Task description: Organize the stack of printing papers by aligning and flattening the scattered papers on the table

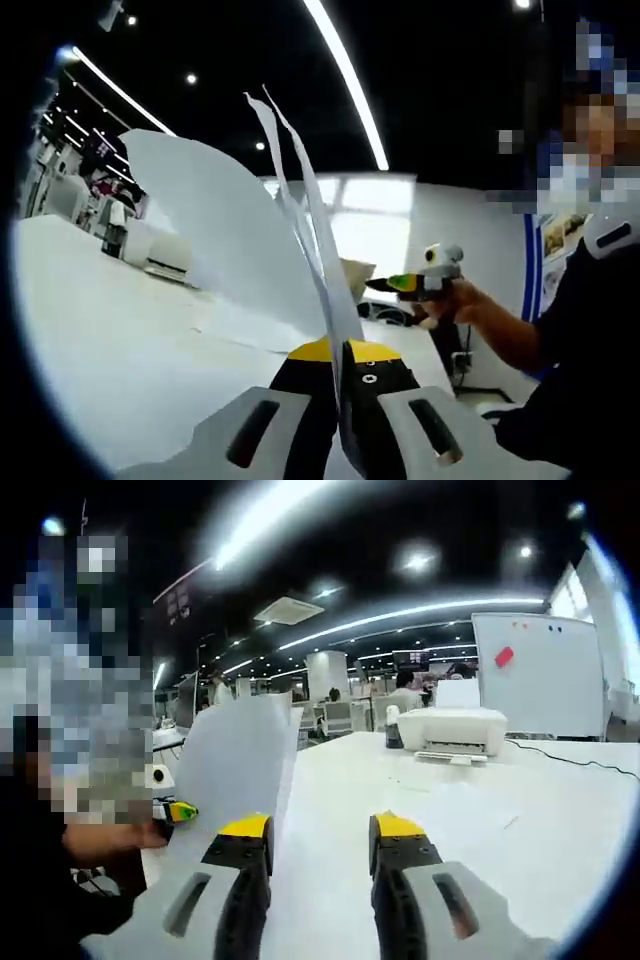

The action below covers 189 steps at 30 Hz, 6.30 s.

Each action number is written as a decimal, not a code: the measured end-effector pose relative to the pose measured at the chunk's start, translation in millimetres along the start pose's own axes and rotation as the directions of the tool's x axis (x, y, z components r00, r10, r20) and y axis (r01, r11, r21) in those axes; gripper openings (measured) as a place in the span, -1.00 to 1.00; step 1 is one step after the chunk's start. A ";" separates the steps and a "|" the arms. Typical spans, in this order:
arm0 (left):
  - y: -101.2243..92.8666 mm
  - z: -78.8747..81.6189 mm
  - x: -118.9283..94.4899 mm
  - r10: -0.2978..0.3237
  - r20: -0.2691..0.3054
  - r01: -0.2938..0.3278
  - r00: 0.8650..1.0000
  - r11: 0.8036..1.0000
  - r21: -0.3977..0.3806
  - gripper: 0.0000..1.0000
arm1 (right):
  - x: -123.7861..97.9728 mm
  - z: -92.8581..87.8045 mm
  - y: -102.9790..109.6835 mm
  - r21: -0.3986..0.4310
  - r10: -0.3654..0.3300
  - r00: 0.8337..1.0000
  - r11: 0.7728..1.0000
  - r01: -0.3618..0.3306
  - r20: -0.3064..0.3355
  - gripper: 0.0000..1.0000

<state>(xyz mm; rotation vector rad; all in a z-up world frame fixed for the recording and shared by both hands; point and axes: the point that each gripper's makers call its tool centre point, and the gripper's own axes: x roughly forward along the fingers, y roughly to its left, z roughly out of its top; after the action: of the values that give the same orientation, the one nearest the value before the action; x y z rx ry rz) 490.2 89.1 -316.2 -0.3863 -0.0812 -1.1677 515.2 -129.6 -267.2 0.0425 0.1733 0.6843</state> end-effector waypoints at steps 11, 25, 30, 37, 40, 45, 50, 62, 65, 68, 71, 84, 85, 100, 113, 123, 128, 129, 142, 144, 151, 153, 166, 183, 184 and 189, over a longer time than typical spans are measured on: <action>0.5 -0.3 0.1 0.003 -0.003 -0.003 1.000 1.000 -0.002 -0.88 | -14.9 -17.1 -24.8 0.017 -0.087 0.996 0.996 0.087 -0.020 -0.11; 2.1 -0.6 0.0 0.006 -0.005 -0.006 1.000 1.000 -0.004 -0.88 | -20.4 -31.7 -72.4 -0.034 -0.221 0.972 0.975 0.219 -0.083 -0.05; 2.8 -0.6 -0.2 0.007 -0.005 -0.007 1.000 1.000 -0.004 -0.88 | -17.0 -30.3 -89.7 -0.038 -0.256 0.963 0.967 0.254 -0.089 -0.04; 3.2 -0.6 -0.3 0.007 -0.006 -0.007 1.000 1.000 -0.005 -0.88 | -9.4 -28.9 -111.5 -0.052 -0.285 0.952 0.958 0.281 -0.106 -0.02; 3.2 -0.6 -0.4 0.008 -0.006 -0.008 1.000 1.000 -0.005 -0.88 | -5.4 -30.6 -120.3 -0.049 -0.296 0.948 0.955 0.292 -0.116 -0.02; 3.5 -0.8 -0.5 0.008 -0.006 -0.008 1.000 1.000 -0.006 -0.88 | -0.8 -34.2 -131.0 -0.044 -0.309 0.943 0.951 0.306 -0.127 -0.02; 3.8 -1.0 -0.6 0.009 -0.007 -0.009 1.000 1.000 -0.005 -0.88 | 4.9 -34.9 -149.0 -0.042 -0.332 0.935 0.943 0.329 -0.129 -0.02; 3.9 -1.5 -0.4 0.008 -0.008 -0.008 1.000 1.000 -0.007 -0.88 | 30.0 -38.6 -179.1 -0.071 -0.348 0.923 0.937 0.341 -0.164 -0.01; 4.2 -1.5 -0.3 0.009 -0.008 -0.009 1.000 1.000 -0.008 -0.88 | 37.4 -39.3 -187.5 -0.073 -0.352 0.921 0.936 0.344 -0.170 -0.01; 4.4 -1.7 -0.3 0.009 -0.009 -0.010 1.000 1.000 -0.010 -0.88 | 43.7 -41.9 -191.7 -0.059 -0.344 0.922 0.939 0.339 -0.177 -0.01; 4.5 -1.7 -0.3 0.010 -0.009 -0.010 1.000 1.000 -0.011 -0.88 | 48.0 -45.1 -197.9 -0.054 -0.347 0.919 0.938 0.343 -0.186 -0.01; 2.5 -2.9 1.2 0.013 -0.011 -0.013 1.000 1.000 -0.018 -0.88 | 69.2 -58.4 -246.2 -0.043 -0.387 0.897 0.921 0.387 -0.213 -0.03; 2.4 -3.0 1.2 0.013 -0.011 -0.014 1.000 1.000 -0.019 -0.88 | 70.8 -59.6 -250.0 -0.039 -0.389 0.896 0.920 0.390 -0.214 -0.04; 2.1 -3.0 1.6 0.015 -0.011 -0.015 1.000 1.000 -0.025 -0.88 | 95.9 -74.0 -294.1 -0.026 -0.425 0.876 0.902 0.431 -0.229 -0.06; 3.1 -2.6 1.4 0.013 -0.007 -0.013 1.000 0.999 -0.037 -0.88 | 118.3 -88.5 -320.8 -0.022 -0.448 0.869 0.891 0.454 -0.209 -0.06; 4.6 -2.4 1.5 0.010 -0.005 -0.011 1.000 0.999 -0.047 -0.88 | 130.5 -98.0 -349.2 0.002 -0.483 0.852 0.870 0.494 -0.202 -0.06; 6.2 -1.9 1.8 0.011 -0.003 -0.012 1.000 0.999 -0.053 -0.88 | 137.7 -100.4 -354.5 0.018 -0.477 0.860 0.873 0.488 -0.182 -0.05; 6.3 -1.8 1.9 0.012 -0.002 -0.012 1.000 0.999 -0.053 -0.88 | 139.2 -100.8 -355.5 0.013 -0.477 0.861 0.873 0.487 -0.177 -0.05; 8.1 -1.6 1.0 0.009 0.003 -0.008 1.000 0.998 -0.061 -0.88 | 150.2 -105.2 -356.7 -0.010 -0.461 0.873 0.885 0.466 -0.158 -0.07; 8.1 -1.8 0.7 0.008 0.003 -0.008 1.000 0.998 -0.064 -0.88 | 151.6 -108.6 -354.1 -0.055 -0.463 0.869 0.886 0.461 -0.173 -0.07; 10.0 -2.3 -0.4 0.010 0.002 -0.010 1.000 0.998 -0.066 -0.88 | 153.6 -110.3 -352.6 -0.030 -0.477 0.863 0.877 0.479 -0.169 -0.12; 10.8 -2.3 -1.2 0.010 0.002 -0.010 1.000 0.998 -0.067 -0.88 | 154.0 -111.0 -352.9 -0.014 -0.472 0.865 0.879 0.477 -0.172 -0.17; 13.4 -3.2 -2.7 0.014 -0.001 -0.014 1.000 0.998 -0.064 -0.88 | 153.1 -108.7 -354.2 -0.008 -0.474 0.864 0.877 0.480 -0.171 -0.15; 16.3 -3.4 -2.6 0.018 -0.002 -0.018 1.000 0.997 -0.069 -0.88 | 162.0 -108.0 -332.5 -0.024 -0.404 0.899 0.913 0.406 -0.166 -0.43; 16.5 -3.4 -2.7 0.018 -0.002 -0.018 1.000 0.997 -0.070 -0.88 | 161.7 -108.0 -331.8 -0.024 -0.402 0.900 0.914 0.404 -0.166 -0.50; 16.6 -3.4 -2.9 0.019 -0.002 -0.019 1.000 0.997 -0.070 -0.88 | 158.8 -108.5 -328.7 -0.020 -0.404 0.899 0.913 0.407 -0.169 -0.60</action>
<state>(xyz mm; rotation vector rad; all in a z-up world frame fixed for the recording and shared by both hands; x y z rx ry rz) 503.7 96.1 -324.3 -0.4470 -0.0355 -1.1545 822.7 -285.7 -428.6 -0.0370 0.3418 0.2666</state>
